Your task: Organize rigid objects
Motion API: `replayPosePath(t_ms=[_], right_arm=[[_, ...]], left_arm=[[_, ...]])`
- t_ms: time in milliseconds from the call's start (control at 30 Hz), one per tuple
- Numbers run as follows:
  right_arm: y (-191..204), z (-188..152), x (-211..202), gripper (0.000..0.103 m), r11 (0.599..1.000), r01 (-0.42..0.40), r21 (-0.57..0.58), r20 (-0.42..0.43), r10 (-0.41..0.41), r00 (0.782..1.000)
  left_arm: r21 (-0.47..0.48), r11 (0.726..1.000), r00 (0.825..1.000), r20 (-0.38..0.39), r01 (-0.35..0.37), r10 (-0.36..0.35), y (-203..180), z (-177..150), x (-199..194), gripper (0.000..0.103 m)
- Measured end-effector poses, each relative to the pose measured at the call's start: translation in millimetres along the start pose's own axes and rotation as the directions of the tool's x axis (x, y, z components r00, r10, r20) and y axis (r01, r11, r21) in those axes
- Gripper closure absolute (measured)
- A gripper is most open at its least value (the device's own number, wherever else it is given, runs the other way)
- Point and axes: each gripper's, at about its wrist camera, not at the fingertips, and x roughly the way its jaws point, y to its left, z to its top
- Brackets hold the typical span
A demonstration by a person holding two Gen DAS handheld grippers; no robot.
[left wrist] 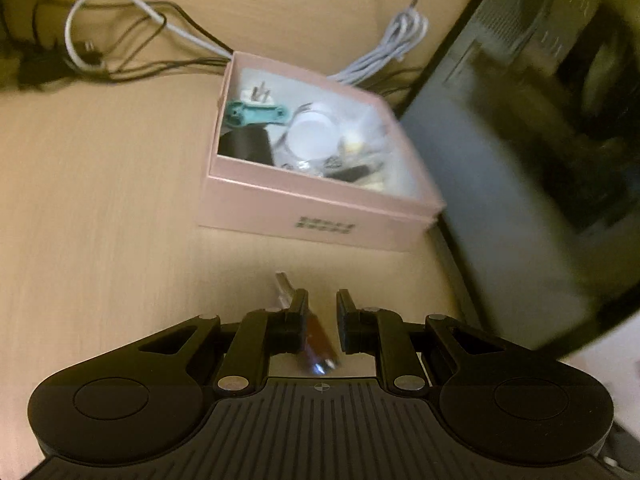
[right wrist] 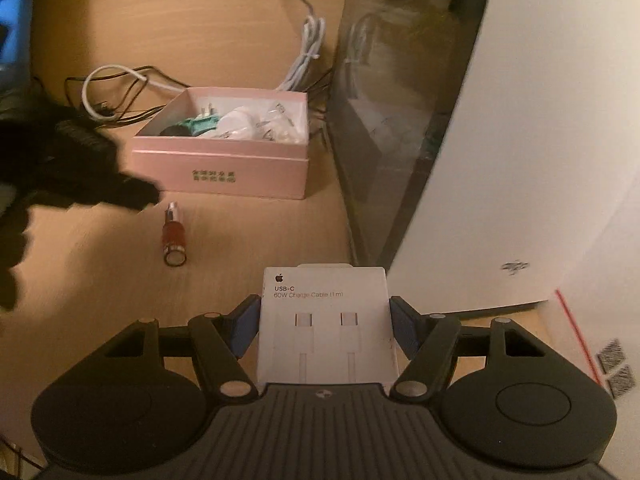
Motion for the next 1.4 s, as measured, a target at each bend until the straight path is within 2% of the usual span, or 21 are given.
replayPosePath(t_ms=[67, 100, 233, 367, 500, 600, 667, 800, 900, 1000, 1233, 1400], right_arm=[[3.6, -6.2, 5.1, 0.034, 0.997, -0.041, -0.062, 0.012, 0.042, 0.999], [5.6, -10.9, 9.0, 0.034, 0.993, -0.057, -0.103, 0.010, 0.058, 0.998], [0.9, -21.2, 12.5, 0.034, 0.969, -0.152, -0.192, 0.010, 0.157, 0.988], [-12.2, -22.4, 20.2, 0.034, 0.961, -0.203, -0.187, 0.002, 0.207, 0.978], [-23.1, -19.3, 25.0, 0.034, 0.952, -0.252, -0.172, -0.017, 0.253, 0.967], [-24.7, -19.1, 30.1, 0.034, 0.948, -0.273, -0.162, -0.042, 0.269, 0.962], [-25.0, -16.2, 35.1, 0.034, 0.944, -0.289, -0.158, -0.051, 0.284, 0.957], [-26.1, -15.4, 36.8, 0.033, 0.940, -0.305, -0.153, -0.059, 0.299, 0.952], [-28.4, -13.6, 37.9, 0.031, 0.939, -0.312, -0.144, -0.075, 0.304, 0.950], [-29.1, -13.1, 38.3, 0.031, 0.941, -0.314, -0.129, -0.084, 0.305, 0.949], [-26.6, -10.5, 40.4, 0.031, 0.948, -0.297, -0.116, -0.096, 0.287, 0.953], [-19.0, -4.3, 41.4, 0.034, 0.958, -0.269, -0.102, -0.118, 0.257, 0.959]], left_arm=[[0.030, 0.993, 0.994, -0.009, -0.112, 0.112, -11.2, -3.7, 11.4, 0.085], [0.022, 0.989, 0.990, -0.013, -0.143, 0.143, -14.5, -5.7, 15.0, 0.082], [0.016, 0.976, 0.976, -0.041, -0.216, 0.216, -24.7, -10.4, 26.6, 0.079], [0.018, 0.969, 0.969, -0.018, -0.248, 0.248, -27.3, -14.8, 28.1, 0.079], [0.020, 0.974, 0.974, 0.012, -0.227, 0.227, -28.5, -17.4, 28.0, 0.079], [-0.018, 0.984, 0.984, 0.011, -0.176, 0.176, -22.1, -13.5, 29.7, 0.079], [-0.002, 0.988, 0.988, 0.003, -0.156, 0.156, -20.5, -11.0, 31.3, 0.079], [0.112, 0.981, 0.988, 0.006, -0.155, 0.156, -28.0, -15.8, 31.8, 0.079], [0.215, 0.962, 0.985, 0.004, -0.168, 0.172, -35.4, -21.3, 30.7, 0.079], [0.277, 0.946, 0.985, 0.009, -0.169, 0.173, -37.0, -24.9, 29.6, 0.079], [0.250, 0.964, 0.996, -0.014, -0.085, 0.092, -22.2, -29.4, 18.4, 0.079], [0.260, 0.965, 0.998, -0.056, -0.020, 0.036, -8.7, -39.3, 0.0, 0.079]])
